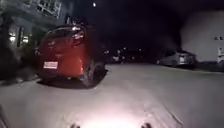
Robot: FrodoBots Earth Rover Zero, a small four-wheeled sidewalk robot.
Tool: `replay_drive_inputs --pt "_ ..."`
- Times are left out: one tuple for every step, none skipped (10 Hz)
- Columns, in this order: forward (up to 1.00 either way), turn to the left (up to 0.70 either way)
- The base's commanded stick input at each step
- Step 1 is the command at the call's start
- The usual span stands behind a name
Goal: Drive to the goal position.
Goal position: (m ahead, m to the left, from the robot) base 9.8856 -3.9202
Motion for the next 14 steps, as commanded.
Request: replay_drive_inputs --pt "0.85 0.00" --pt "0.85 0.00" --pt "0.85 0.00" --pt "0.85 0.00" --pt "0.85 0.00" --pt "0.85 -0.18" --pt "0.54 -0.52" --pt "0.00 -0.68" --pt "0.00 -0.32" --pt "-0.05 0.00" --pt "-0.62 0.00" --pt "-0.85 0.00" --pt "-0.85 0.00" --pt "-0.85 0.00"
